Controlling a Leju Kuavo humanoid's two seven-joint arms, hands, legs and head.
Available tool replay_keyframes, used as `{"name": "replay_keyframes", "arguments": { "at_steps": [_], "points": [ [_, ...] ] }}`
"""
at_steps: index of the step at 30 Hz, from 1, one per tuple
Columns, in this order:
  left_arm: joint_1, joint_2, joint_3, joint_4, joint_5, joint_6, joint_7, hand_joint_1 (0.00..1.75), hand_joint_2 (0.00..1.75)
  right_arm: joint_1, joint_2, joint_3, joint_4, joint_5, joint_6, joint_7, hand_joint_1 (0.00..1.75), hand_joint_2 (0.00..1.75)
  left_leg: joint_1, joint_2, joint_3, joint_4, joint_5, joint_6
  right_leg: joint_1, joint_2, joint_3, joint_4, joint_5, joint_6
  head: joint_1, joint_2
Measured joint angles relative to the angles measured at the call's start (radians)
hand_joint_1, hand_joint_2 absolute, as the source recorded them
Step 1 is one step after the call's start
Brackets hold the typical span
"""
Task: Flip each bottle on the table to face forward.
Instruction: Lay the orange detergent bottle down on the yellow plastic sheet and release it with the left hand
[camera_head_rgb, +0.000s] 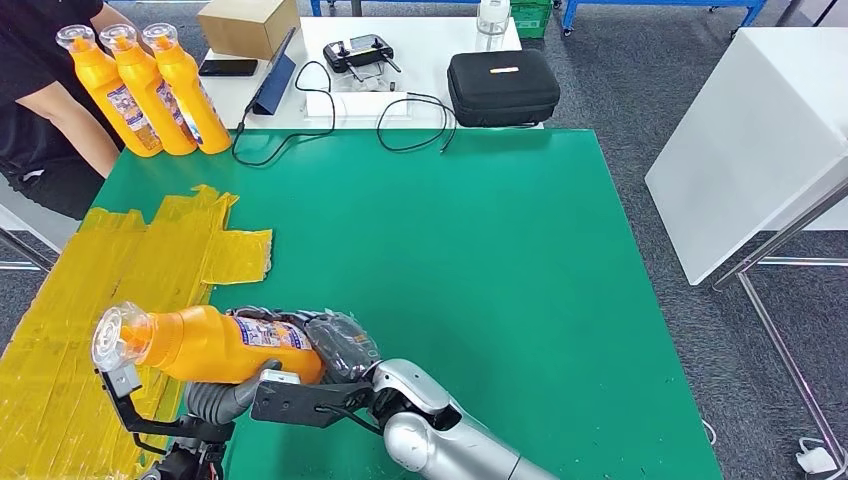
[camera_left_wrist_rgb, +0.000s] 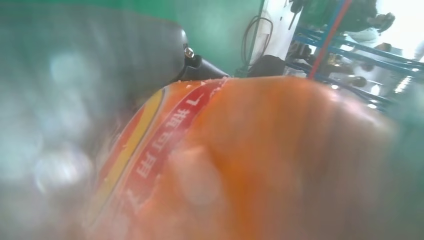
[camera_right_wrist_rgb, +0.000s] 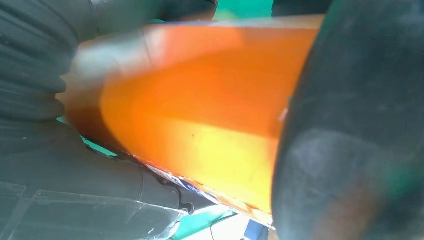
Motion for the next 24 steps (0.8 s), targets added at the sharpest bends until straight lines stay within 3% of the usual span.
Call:
{"name": "replay_keyframes", "arguments": {
  "at_steps": [3, 4, 7, 8, 11, 20, 24],
  "points": [
    [0.0, 0.0, 0.0, 0.0, 0.003, -0.003, -0.001, 1.75, 1.75, -0.004, 0.0, 0.002, 0.003, -0.01, 0.004, 0.0, 1.64, 1.75, 0.0, 0.0, 0.0, 0.0, 0.0, 0.0, 0.0, 0.0, 0.0, 0.0, 0.0, 0.0, 0.0, 0.0],
    [0.0, 0.0, 0.0, 0.0, 0.006, -0.004, -0.002, 1.75, 1.75, -0.006, 0.0, 0.003, 0.006, -0.016, 0.007, 0.0, 1.38, 1.75, 0.0, 0.0, 0.0, 0.0, 0.0, 0.0, 0.0, 0.0, 0.0, 0.0, 0.0, 0.0, 0.0, 0.0],
    [0.0, -0.001, 0.0, 0.0, 0.011, -0.004, -0.004, 1.75, 1.75, -0.011, 0.001, 0.005, 0.012, -0.031, 0.016, -0.002, 0.18, 1.75, 0.0, 0.0, 0.0, 0.0, 0.0, 0.0, 0.0, 0.0, 0.0, 0.0, 0.0, 0.0, 0.0, 0.0],
    [0.0, -0.001, 0.0, 0.0, 0.011, -0.002, -0.005, 1.75, 1.75, -0.011, 0.001, 0.005, 0.014, -0.034, 0.019, -0.003, 0.0, 1.31, 0.0, 0.0, 0.0, 0.0, 0.0, 0.0, 0.0, 0.0, 0.0, 0.0, 0.0, 0.0, 0.0, 0.0],
    [-0.006, -0.002, 0.002, 0.0, 0.001, 0.014, -0.012, 1.75, 1.75, -0.003, 0.001, 0.005, 0.019, -0.049, 0.026, -0.009, 0.0, 0.0, 0.0, 0.0, 0.0, 0.0, 0.0, 0.0, 0.0, 0.0, 0.0, 0.0, 0.0, 0.0, 0.0, 0.0],
    [-0.02, -0.002, 0.047, -0.002, -0.187, 0.145, -0.055, 1.75, 1.75, 0.081, -0.037, -0.065, -0.013, -0.095, 0.016, -0.021, 0.0, 0.0, 0.0, 0.0, 0.0, 0.0, 0.0, 0.0, 0.0, 0.0, 0.0, 0.0, 0.0, 0.0, 0.0, 0.0],
    [-0.027, -0.004, 0.076, -0.002, -0.393, 0.287, -0.098, 1.75, 1.75, 0.112, -0.053, -0.1, -0.038, -0.099, 0.023, -0.028, 0.0, 0.0, 0.0, 0.0, 0.0, 0.0, 0.0, 0.0, 0.0, 0.0, 0.0, 0.0, 0.0, 0.0, 0.0, 0.0]
  ]
}}
